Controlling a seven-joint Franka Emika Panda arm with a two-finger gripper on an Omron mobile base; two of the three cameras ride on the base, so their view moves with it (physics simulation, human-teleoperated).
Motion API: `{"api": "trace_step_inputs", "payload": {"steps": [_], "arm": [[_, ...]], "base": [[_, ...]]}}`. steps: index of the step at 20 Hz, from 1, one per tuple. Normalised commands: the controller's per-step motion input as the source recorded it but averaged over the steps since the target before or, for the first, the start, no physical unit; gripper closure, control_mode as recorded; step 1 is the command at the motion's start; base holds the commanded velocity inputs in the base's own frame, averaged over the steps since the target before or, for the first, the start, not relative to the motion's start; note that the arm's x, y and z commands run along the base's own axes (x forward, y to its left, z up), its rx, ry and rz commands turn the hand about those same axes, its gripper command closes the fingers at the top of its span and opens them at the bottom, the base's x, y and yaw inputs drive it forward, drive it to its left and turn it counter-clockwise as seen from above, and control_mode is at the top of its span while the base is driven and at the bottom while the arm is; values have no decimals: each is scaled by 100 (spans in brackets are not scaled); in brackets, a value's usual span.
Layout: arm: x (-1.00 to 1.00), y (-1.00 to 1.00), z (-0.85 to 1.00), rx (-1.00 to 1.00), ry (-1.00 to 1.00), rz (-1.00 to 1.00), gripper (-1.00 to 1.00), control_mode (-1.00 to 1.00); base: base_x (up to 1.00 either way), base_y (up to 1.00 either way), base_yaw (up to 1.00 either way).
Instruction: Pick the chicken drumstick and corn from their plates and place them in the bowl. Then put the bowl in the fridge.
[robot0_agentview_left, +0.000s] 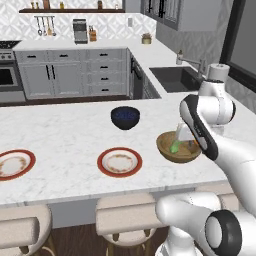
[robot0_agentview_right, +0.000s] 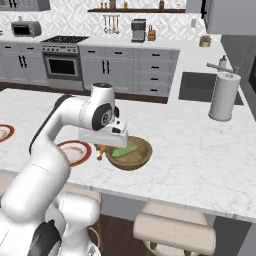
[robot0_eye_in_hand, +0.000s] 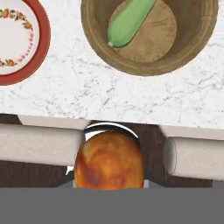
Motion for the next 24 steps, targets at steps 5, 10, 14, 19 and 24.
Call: {"api": "trace_step_inputs", "payload": {"steps": [5,10,14,19,24], "arm": [[100,-16,-6,0,14,-9,100,-100],[52,-3,-39,-1,1,-15,100,-100],[13,-15,-55,0,0,-15,100,-100],[31,-12,-43,0,0,-14,100,-100],[41,-11,-36,0,0,-4,100,-100]], "base": [[0,0,0],[0,0,0],[0,0,0],[0,0,0],[0,0,0]]}}
